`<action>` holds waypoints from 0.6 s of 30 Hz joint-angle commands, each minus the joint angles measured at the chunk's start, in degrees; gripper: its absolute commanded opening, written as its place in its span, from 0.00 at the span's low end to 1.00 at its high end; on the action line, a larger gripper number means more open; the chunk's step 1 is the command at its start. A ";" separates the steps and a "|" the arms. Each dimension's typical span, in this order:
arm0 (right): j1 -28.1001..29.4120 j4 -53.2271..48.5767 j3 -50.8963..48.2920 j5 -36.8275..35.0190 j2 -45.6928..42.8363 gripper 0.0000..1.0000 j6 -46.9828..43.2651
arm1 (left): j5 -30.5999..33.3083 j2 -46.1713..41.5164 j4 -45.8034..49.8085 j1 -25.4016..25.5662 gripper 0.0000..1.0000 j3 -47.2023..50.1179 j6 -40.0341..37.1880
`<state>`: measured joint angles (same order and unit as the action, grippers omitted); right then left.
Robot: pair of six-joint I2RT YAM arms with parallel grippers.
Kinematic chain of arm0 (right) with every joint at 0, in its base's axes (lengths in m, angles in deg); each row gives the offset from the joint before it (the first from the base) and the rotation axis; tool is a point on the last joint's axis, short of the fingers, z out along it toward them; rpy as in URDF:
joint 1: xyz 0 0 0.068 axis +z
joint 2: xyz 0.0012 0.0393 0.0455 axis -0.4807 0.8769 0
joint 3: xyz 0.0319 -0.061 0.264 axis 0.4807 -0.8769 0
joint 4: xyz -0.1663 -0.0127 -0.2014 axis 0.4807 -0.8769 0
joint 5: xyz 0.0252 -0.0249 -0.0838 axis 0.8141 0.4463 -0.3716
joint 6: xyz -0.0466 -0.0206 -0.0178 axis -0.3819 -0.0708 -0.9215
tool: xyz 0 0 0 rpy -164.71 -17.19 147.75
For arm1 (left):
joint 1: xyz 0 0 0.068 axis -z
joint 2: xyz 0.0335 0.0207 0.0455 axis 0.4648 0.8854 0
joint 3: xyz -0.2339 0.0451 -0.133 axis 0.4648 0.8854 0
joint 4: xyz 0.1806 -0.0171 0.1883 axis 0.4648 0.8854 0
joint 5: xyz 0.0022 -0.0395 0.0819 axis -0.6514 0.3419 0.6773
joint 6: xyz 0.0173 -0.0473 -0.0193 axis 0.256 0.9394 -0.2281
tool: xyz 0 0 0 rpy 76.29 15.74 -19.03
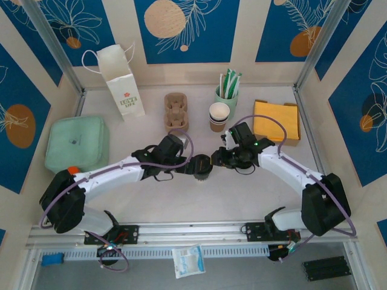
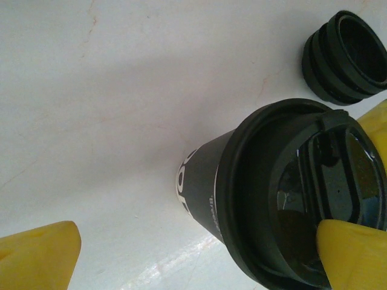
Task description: Pack the takeout coffee
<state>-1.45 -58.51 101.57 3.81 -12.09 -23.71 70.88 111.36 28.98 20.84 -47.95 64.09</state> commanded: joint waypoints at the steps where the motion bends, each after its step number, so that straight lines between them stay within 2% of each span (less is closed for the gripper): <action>1: -0.22 -2.45 -0.26 -4.31 4.01 0.29 -1.65 | -0.86 0.11 0.68 0.07 0.99 2.12 0.83; 9: -0.17 -4.79 2.53 -3.67 2.52 0.32 -2.14 | -0.96 -0.04 0.28 0.06 0.99 1.39 0.99; 12: -0.44 -5.85 4.09 -3.01 1.33 0.38 -2.30 | -0.94 -0.04 0.49 0.07 0.99 0.65 1.06; 15: -0.73 -6.73 5.40 -2.61 0.26 0.50 -2.29 | -0.94 -0.07 0.74 0.08 1.00 -0.19 1.03; 18: -0.88 -7.59 6.60 -2.94 -0.46 0.54 -2.62 | -0.96 0.02 0.93 0.07 0.99 -1.01 1.05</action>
<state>-2.12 -64.87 105.48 0.97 -10.76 -26.03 70.90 111.31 27.86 20.68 -47.71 65.16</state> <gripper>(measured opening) 0.534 0.994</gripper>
